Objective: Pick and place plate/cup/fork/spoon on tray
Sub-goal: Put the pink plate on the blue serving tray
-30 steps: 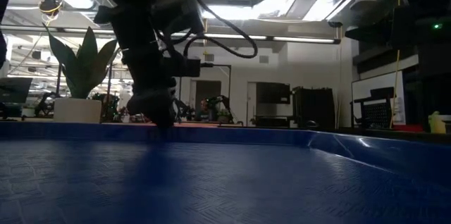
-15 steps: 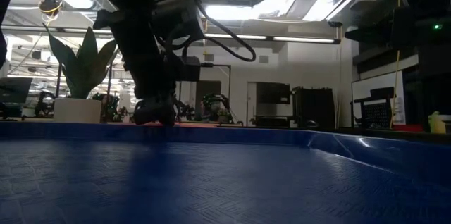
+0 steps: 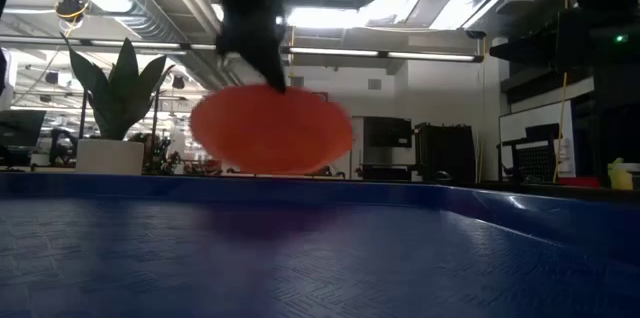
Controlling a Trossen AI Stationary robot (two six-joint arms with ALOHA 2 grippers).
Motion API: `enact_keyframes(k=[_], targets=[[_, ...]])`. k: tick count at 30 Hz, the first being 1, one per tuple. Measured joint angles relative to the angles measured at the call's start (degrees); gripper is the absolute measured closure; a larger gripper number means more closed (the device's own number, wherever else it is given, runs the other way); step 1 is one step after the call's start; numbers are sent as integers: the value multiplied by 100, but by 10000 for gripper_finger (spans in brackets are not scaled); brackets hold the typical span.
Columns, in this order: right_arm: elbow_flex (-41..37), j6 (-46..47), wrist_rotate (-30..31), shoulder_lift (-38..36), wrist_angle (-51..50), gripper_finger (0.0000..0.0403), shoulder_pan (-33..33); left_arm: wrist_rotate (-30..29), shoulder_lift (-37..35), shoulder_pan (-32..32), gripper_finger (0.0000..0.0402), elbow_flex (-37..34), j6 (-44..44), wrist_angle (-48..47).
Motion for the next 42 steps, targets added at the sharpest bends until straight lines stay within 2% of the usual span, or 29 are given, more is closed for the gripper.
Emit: enact_keyframes(k=[4,8,13,21,24,31,35,42], targets=[[0,297,-7,2,-37,358,0,-12,2,-471,401,495,-14,-477],[0,323,-9,2,-35,358,0,-40,2,-1055,401,875,-391,-959],[0,730,-11,2,-46,358,0,-161,2,-1860,401,923,-1026,-1127],[0,1958,-144,2,-62,358,0,-585,67,-3027,401,925,-1993,-1336],[0,2501,-628,0,-184,358,0,-513,68,-3303,401,927,-2492,-1349],[0,3825,-2424,2,-1073,358,0,17,66,-3684,401,632,-3558,-1279],[0,3808,-3397,2,-1182,358,6,152,66,-3825,401,361,-4149,-1222],[0,3744,-3609,2,-1093,358,92,734,66,-3863,401,-72,-4668,-327]])
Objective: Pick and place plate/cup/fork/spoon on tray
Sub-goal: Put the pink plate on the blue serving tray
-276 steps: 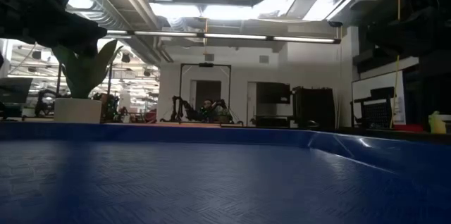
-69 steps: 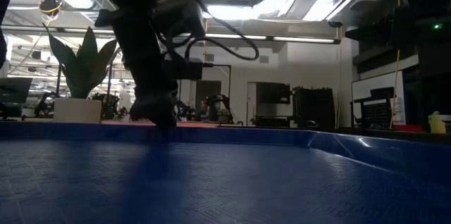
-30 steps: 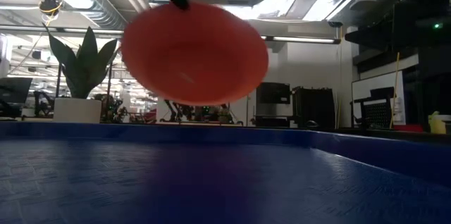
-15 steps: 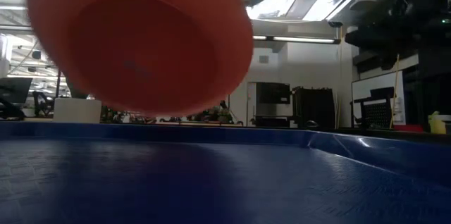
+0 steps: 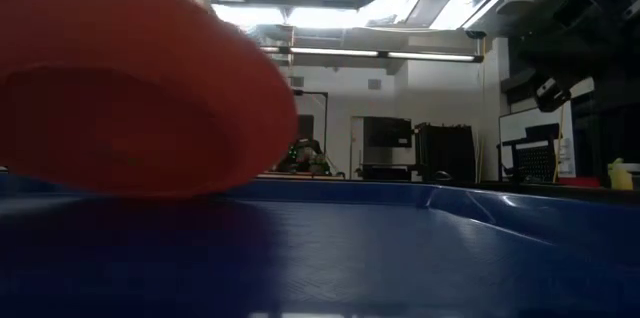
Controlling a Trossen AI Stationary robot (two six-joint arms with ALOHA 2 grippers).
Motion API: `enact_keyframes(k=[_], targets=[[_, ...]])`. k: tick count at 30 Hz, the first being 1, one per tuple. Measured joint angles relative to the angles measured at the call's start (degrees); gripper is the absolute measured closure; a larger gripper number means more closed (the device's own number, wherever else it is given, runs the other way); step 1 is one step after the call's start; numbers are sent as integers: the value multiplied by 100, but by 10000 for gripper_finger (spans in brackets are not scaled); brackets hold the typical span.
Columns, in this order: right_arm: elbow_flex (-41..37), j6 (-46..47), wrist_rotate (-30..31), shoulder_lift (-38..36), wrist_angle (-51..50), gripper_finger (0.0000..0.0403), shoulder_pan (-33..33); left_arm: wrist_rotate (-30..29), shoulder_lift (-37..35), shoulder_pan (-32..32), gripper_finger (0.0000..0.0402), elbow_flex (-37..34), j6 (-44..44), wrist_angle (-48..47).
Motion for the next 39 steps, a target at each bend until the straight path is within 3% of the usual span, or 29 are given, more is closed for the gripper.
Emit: enact_keyframes(k=[7,17,24,29,33,39], targets=[[0,-9,-8,0,-2,358,17,473,0,2,377,-50,-330,224],[0,-305,-8,4,-234,358,17,440,0,2,374,-50,-284,1264],[0,-428,-6,4,-234,358,17,431,0,2,374,-50,-269,1290],[0,-430,-6,4,-234,358,17,90,0,2,374,-50,-432,1281],[0,-431,-6,4,-234,358,17,-58,-2,24,358,-50,-237,1269],[0,-450,-6,4,-234,358,17,318,-4,44,322,-50,-267,1269]])
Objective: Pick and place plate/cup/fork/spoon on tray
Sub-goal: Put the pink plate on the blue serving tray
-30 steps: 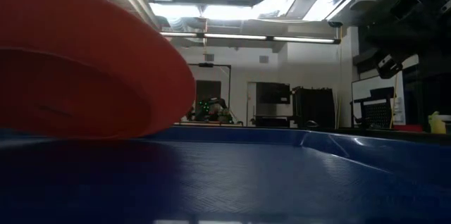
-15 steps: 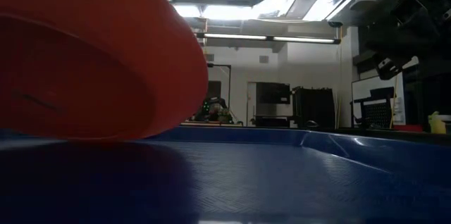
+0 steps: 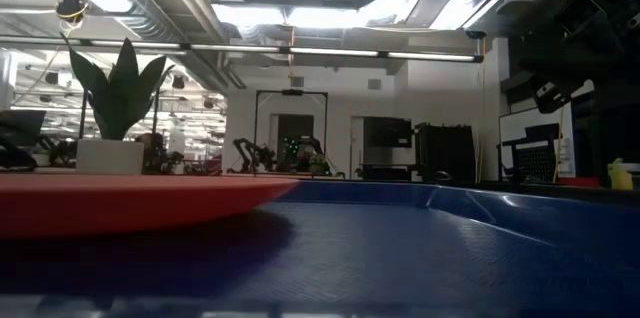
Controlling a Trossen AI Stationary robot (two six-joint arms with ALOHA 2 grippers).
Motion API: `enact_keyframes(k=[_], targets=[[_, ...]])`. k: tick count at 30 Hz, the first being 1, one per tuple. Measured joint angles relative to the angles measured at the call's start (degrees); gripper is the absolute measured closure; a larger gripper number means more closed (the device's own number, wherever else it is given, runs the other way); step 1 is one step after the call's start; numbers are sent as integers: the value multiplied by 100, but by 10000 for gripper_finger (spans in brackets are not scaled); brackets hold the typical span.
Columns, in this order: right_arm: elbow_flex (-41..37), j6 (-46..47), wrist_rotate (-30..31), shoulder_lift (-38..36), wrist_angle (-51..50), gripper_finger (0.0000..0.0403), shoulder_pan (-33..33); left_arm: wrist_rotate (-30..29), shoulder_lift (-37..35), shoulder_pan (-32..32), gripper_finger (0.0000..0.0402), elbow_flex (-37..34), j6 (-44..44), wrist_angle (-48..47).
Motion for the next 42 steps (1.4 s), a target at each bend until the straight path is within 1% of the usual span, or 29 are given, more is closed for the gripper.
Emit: enact_keyframes(k=[2,8,14,16,18,20,21,22,24,26,28,31,32,34,37,42], targets=[[2,0,0,0,0,358,0,33,0,0,320,0,0,2],[1,2,0,0,0,358,0,-261,0,32,322,0,-82,226],[0,13,0,0,0,358,0,-672,0,275,323,0,330,184],[0,7,2,0,0,358,0,-870,0,389,323,0,442,152],[0,4,2,0,0,358,-2,-1244,-2,593,323,-43,463,236],[0,4,0,0,0,358,0,-1536,-3,930,323,-141,506,354],[0,4,2,0,0,358,0,-1575,-4,1126,323,-210,624,435],[0,4,1,0,0,358,-2,-1525,-4,1330,323,-290,826,621],[0,4,2,0,0,358,-2,-1163,-2,1768,323,-522,1308,1247],[2,15,0,0,-2,358,-2,-548,34,2203,323,-785,1803,2015],[1,15,0,0,-2,358,-2,238,113,2589,323,-993,2194,2776],[0,17,-46,-1,-10,358,-2,1263,128,2977,323,-1123,2382,3392],[0,17,-55,1,-15,358,-2,1481,149,3049,323,-1141,2379,3522],[0,13,-83,17,-24,358,-2,1645,174,3132,323,-1174,2396,3486],[0,-6,-92,20,-31,358,-2,1613,250,3207,323,-1161,2631,3522],[0,-14,-101,21,-30,358,-2,1221,581,3213,323,-1172,2944,3446]])
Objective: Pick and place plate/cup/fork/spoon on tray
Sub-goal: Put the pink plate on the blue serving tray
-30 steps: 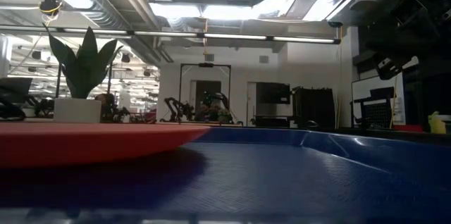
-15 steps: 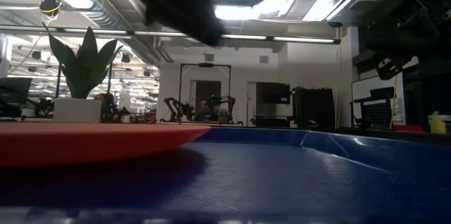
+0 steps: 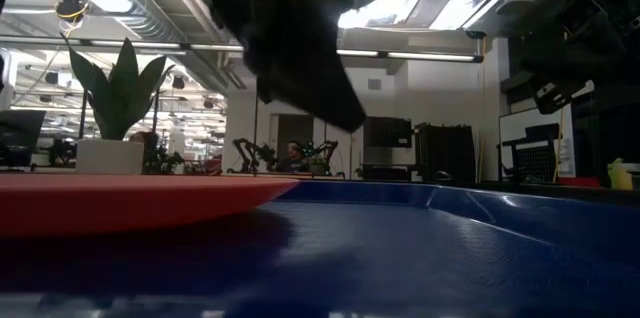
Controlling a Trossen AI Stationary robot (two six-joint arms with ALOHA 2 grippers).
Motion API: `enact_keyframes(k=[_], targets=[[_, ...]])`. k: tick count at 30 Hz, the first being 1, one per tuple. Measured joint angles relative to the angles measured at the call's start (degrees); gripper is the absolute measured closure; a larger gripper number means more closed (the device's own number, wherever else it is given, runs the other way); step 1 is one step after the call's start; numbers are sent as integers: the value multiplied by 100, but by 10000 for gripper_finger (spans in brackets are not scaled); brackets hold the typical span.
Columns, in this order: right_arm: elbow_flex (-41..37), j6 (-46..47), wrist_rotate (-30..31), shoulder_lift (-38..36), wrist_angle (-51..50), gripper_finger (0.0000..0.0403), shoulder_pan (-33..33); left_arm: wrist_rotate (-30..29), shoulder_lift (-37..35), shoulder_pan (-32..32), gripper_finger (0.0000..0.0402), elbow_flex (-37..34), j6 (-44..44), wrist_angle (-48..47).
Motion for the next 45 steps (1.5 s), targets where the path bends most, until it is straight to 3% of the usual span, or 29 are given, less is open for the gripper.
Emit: enact_keyframes(k=[7,11,19,31,37,41,45], targets=[[0,8,-54,1,8,358,0,-277,190,-13,323,0,63,-132],[0,9,-53,1,11,358,0,-247,186,-61,323,4,10,-804],[0,9,-52,1,14,358,0,-361,184,-232,323,4,-581,-1262],[0,-21,-49,1,14,358,0,150,184,-697,323,25,-1491,-1258],[0,-133,-49,1,14,358,0,0,184,-861,323,418,-1425,-1234],[0,-112,-47,1,14,358,0,-160,184,-897,323,899,-873,-1319],[0,-107,-47,1,14,358,0,-343,180,-943,323,1427,-563,-2737]])
